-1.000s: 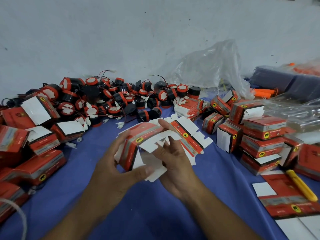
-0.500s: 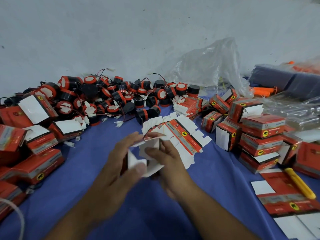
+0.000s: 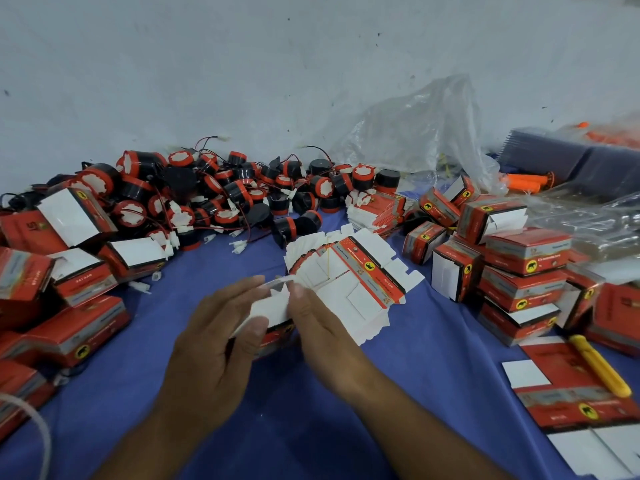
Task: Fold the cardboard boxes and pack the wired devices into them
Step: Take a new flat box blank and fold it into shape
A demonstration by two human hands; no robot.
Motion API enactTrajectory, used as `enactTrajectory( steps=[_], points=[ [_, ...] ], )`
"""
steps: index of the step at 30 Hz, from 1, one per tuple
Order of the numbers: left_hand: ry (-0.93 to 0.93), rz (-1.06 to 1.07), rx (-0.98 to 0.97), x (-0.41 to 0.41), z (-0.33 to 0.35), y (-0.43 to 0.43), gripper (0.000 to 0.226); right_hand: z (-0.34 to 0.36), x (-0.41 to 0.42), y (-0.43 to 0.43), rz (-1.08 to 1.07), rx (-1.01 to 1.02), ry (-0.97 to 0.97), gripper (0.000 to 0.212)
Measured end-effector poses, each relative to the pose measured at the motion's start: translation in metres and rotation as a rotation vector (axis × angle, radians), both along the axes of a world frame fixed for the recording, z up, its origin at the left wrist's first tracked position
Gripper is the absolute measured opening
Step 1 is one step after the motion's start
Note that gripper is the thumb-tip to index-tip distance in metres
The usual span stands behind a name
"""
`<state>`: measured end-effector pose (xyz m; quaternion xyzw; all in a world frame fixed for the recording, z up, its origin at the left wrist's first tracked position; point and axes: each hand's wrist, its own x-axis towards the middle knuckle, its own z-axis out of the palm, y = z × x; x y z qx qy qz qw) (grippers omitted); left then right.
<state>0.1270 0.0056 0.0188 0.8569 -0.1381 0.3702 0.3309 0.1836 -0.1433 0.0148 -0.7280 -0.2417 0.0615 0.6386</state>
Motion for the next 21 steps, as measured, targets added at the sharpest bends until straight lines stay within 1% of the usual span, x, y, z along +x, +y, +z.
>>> enactTrajectory(
  steps=[2, 4, 6, 7, 8, 10, 12, 14, 16, 18, 21],
  points=[
    [-0.006, 0.015, 0.057, 0.000, -0.007, -0.005, 0.050, -0.003, 0.001, 0.002, 0.007, 0.125, 0.095, 0.045],
    [-0.026, 0.065, 0.049, 0.000, -0.009, -0.009, 0.050, -0.006, 0.001, 0.003, 0.052, 0.242, 0.196, 0.054],
    [-0.075, 0.126, 0.021, -0.001, -0.008, -0.012, 0.045, -0.009, 0.001, 0.005, 0.087, 0.263, 0.197, 0.060],
    [-0.093, 0.148, 0.019, -0.001, -0.007, -0.013, 0.044, -0.008, 0.000, 0.007, 0.092, 0.247, 0.184, 0.057],
    [-0.101, 0.156, 0.027, -0.001, -0.006, -0.013, 0.043, -0.008, 0.000, 0.008, 0.090, 0.252, 0.186, 0.049],
    [-0.106, 0.103, 0.083, -0.002, -0.001, -0.014, 0.042, -0.005, 0.001, 0.007, 0.093, 0.336, 0.242, 0.030],
    [-0.051, -0.038, 0.171, -0.002, 0.001, -0.013, 0.044, -0.002, 0.002, 0.003, 0.097, 0.410, 0.298, 0.024],
    [0.079, -0.177, 0.207, -0.002, 0.003, -0.007, 0.048, 0.000, 0.004, -0.001, 0.094, 0.414, 0.309, 0.026],
    [0.178, -0.220, 0.210, -0.002, 0.005, -0.002, 0.047, 0.001, 0.005, -0.004, 0.098, 0.379, 0.267, 0.026],
    [0.210, -0.212, 0.213, 0.000, 0.008, 0.003, 0.043, 0.002, 0.003, -0.003, 0.124, 0.336, 0.200, 0.030],
    [0.216, -0.245, 0.139, 0.000, 0.014, 0.006, 0.046, 0.000, 0.001, -0.001, 0.152, 0.303, 0.155, 0.040]
  ],
)
